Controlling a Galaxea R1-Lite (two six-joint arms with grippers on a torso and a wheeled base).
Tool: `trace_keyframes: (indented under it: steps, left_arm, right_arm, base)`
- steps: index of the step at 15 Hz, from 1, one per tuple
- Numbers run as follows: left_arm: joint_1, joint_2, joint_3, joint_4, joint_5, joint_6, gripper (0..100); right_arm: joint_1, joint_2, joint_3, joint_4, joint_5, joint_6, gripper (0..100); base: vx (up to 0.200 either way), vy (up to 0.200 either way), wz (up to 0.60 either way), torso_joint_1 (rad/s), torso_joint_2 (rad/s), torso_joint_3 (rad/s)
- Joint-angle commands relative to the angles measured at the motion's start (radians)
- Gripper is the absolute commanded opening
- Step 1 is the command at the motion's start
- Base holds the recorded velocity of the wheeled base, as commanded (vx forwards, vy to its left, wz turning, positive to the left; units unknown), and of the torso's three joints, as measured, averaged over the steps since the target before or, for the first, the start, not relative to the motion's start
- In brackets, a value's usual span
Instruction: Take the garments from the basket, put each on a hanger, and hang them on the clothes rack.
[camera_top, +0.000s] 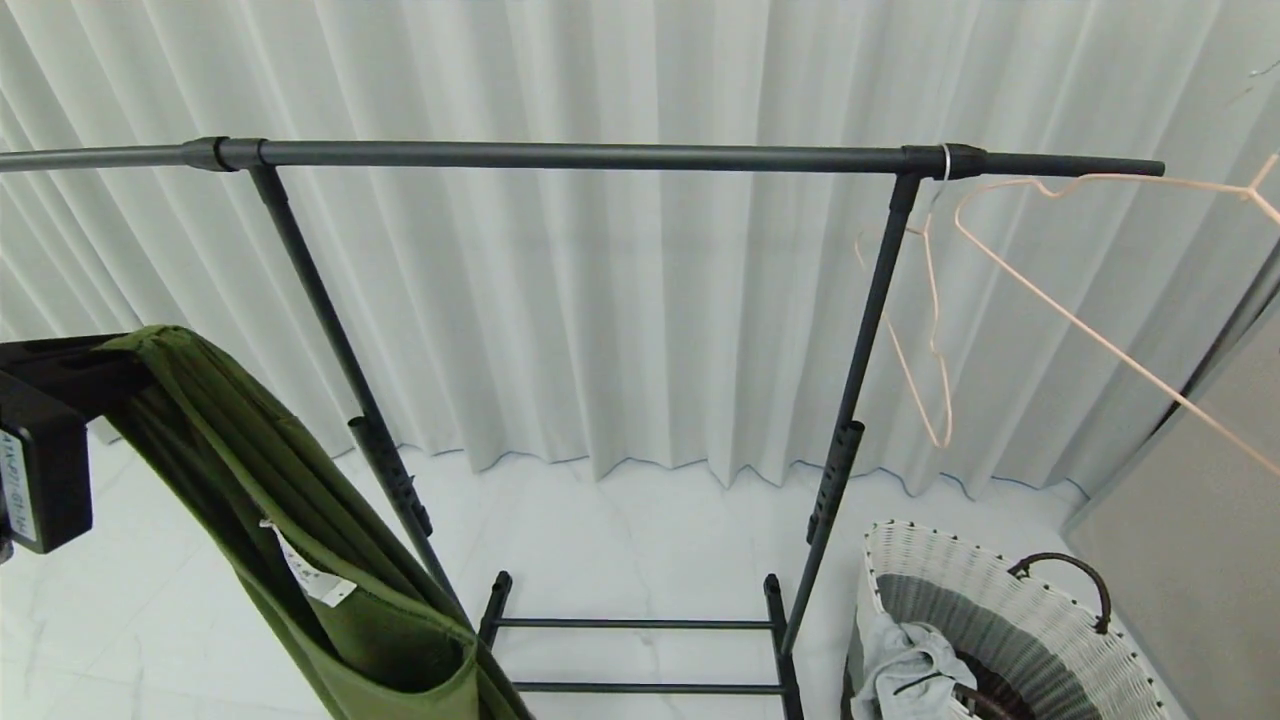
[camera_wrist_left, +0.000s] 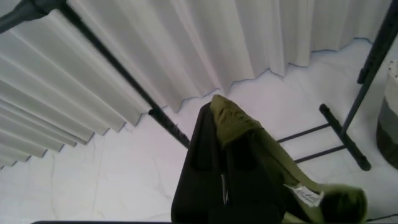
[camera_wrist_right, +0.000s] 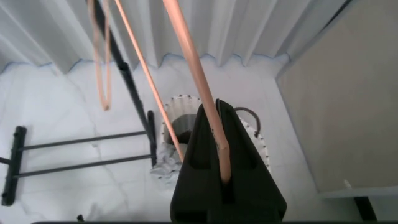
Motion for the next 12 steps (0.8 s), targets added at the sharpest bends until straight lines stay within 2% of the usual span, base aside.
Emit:
trace_keyframes:
  steps: [1, 5, 8, 12]
  left_arm:
    - [0.0, 0.001, 0.0, 0.001, 0.001, -0.001, 0]
    - [0.0, 0.009, 0.009, 0.0, -0.001, 0.0, 0]
    - [0.0, 0.008, 0.016, 0.0, -0.001, -0.001, 0]
    - [0.0, 0.003, 0.017, 0.0, -0.001, -0.001, 0]
  right_arm:
    - [-0.001, -0.021, 0.003, 0.001, -0.002, 0.001, 0]
    - [-0.001, -0.077, 0.003, 0.007, -0.001, -0.021, 0]
    - [0.001, -0.08, 0.002, 0.006, 0.004, -0.042, 0]
    - [0.118, -0.074, 0.0, 0.0, 0.007, -0.067, 0]
  base:
    - [0.0, 0.2, 0.0, 0.012, 0.0, 0.002]
    - [0.0, 0.2, 0.0, 0.002, 0.0, 0.001]
    - [0.0, 0.0, 0.0, 0.0, 0.0, 0.0]
    - [0.0, 0.0, 0.0, 0.0, 0.0, 0.0]
